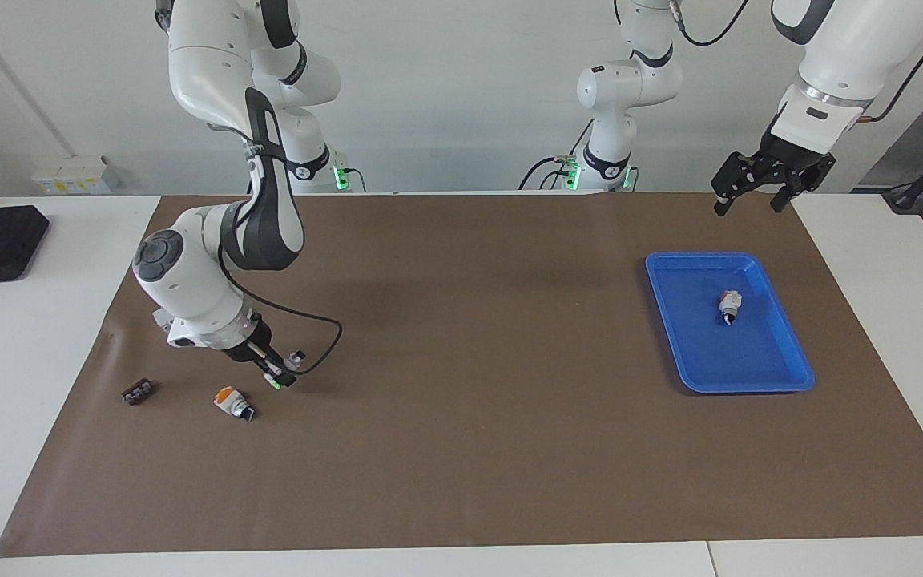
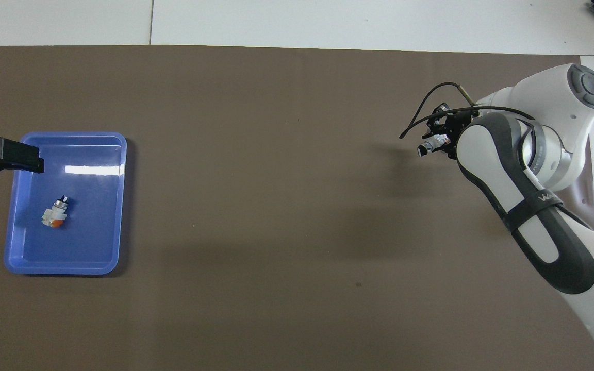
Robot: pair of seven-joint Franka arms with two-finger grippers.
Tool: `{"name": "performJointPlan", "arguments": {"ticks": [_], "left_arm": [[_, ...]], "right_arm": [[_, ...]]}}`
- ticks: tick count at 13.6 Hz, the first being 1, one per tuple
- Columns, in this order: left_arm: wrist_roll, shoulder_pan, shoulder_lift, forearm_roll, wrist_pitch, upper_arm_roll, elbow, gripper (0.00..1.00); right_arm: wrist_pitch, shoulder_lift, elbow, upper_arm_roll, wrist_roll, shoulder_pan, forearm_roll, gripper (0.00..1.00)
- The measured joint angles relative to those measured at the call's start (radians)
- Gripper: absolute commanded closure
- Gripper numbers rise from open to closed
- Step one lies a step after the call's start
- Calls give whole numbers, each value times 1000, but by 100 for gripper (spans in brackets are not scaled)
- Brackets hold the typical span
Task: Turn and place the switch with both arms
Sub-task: 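Lift the switch with the right gripper and carry it toward the tray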
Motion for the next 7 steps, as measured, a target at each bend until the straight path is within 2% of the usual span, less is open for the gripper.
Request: {"name": "performJointPlan", "arguments": {"ticks": [4,7], "left_arm": [[0,0,0,0,0,0,0,0],[0,0,0,0,0,0,0,0]], "right_arm": [[-15,-86,20,107,263,49,149,100],[37,-93,36,206,423,82,255,100]]}}
